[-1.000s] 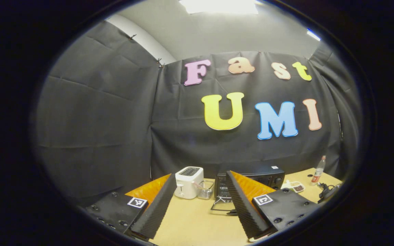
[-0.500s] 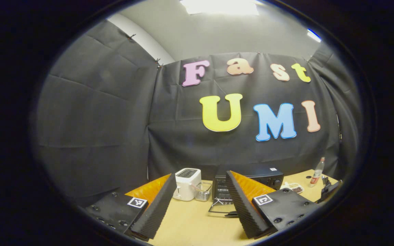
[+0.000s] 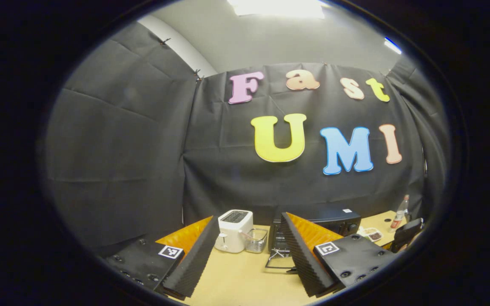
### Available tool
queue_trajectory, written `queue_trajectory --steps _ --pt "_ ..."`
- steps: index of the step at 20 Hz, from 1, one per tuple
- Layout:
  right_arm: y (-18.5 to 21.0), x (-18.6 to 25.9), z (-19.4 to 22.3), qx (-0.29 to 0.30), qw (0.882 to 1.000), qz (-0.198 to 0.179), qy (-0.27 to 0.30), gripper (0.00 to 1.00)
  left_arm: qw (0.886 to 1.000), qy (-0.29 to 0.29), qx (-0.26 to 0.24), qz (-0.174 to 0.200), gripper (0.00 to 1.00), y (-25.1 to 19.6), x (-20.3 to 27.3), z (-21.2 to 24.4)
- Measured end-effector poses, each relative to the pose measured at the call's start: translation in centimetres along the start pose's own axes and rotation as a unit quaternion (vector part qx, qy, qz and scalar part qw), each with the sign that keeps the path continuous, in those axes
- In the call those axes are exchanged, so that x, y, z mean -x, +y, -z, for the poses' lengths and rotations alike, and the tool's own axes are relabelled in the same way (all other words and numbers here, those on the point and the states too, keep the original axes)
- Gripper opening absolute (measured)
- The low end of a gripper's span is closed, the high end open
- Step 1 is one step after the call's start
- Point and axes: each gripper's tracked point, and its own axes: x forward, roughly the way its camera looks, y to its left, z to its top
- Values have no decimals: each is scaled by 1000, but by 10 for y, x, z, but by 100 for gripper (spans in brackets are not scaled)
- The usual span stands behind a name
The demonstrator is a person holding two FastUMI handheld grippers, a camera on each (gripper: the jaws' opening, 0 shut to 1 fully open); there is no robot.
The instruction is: Open the electric oven with the left hand, put the food in, and close the electric oven.
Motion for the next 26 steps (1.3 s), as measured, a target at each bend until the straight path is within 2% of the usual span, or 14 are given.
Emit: queue_trajectory --steps 12,15,17,19,20,22,23,26 --pt "71 -92 -25 -120 989 -17 -82 1 1000 20 -6 7 100 47 -60 24" --pt "83 -114 -29 -135 986 -20 -92 0 1000 25 -10 8 91 56 -69 28" --pt "91 -127 -36 -150 982 -28 -107 1 999 31 -14 7 97 62 -73 34" --pt "99 -140 -44 -167 978 -37 -123 0 999 39 -17 3 97 70 -74 38" --pt "103 -145 -47 -174 975 -40 -130 1 999 43 -18 1 91 75 -75 40" --pt "109 -154 -55 -189 970 -48 -146 1 999 47 -22 -2 91 80 -77 45" --pt "110 -158 -58 -196 968 -48 -149 2 998 49 -25 -5 96 83 -77 45" --pt "113 -166 -67 -206 964 -51 -161 2 998 53 -29 -8 91 86 -74 46"
